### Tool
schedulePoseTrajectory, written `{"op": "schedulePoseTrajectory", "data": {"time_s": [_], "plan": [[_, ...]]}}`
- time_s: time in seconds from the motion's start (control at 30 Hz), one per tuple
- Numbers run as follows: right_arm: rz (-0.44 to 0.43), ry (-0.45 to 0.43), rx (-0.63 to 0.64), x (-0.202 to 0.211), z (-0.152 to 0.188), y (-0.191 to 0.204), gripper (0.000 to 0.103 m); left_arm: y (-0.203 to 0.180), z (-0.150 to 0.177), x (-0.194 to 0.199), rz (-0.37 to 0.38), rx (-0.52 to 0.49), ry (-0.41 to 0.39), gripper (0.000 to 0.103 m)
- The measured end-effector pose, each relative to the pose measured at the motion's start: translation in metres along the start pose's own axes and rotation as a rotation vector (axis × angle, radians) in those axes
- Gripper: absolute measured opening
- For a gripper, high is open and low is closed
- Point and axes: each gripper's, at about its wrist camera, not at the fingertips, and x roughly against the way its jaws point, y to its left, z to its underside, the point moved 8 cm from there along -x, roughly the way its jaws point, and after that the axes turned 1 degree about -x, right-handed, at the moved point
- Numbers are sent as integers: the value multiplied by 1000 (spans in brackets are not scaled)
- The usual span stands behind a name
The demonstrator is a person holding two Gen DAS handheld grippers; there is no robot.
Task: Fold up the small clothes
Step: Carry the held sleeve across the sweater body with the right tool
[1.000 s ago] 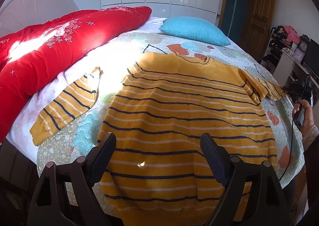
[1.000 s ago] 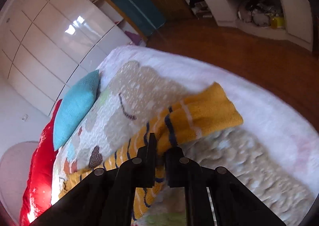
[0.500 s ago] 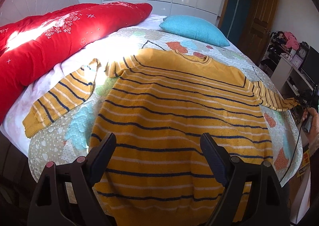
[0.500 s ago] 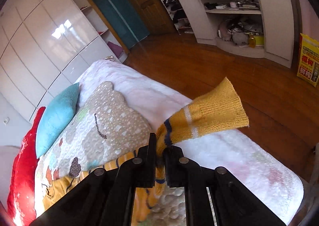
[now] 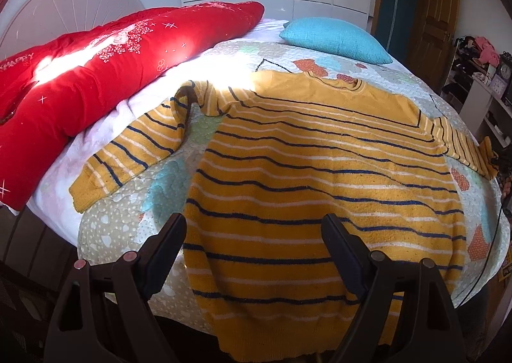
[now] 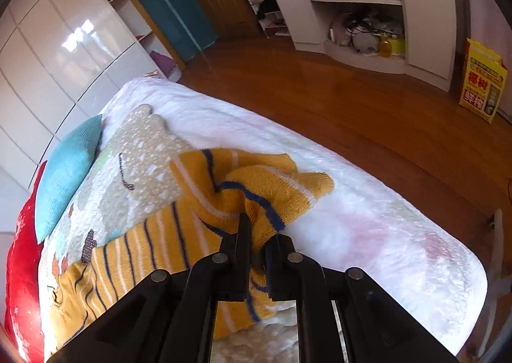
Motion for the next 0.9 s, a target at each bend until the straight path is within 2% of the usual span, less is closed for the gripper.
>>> {"op": "schedulePoseTrajectory", "data": {"time_s": [0.17, 0.37, 0.67, 0.9], "plan": [[11, 16, -42, 1, -5, -28, 8, -12, 2, -9, -29, -54, 22, 85], [-27, -10, 38, 21, -3, -8, 8, -19, 10, -18, -36, -80, 70, 85], [-162, -18, 181, 49, 17, 89, 8, -16, 14, -21, -47, -70, 95, 85], [-301, 30, 370, 70, 74, 205, 8, -2, 18, -22, -39, -38, 100, 85]]}}
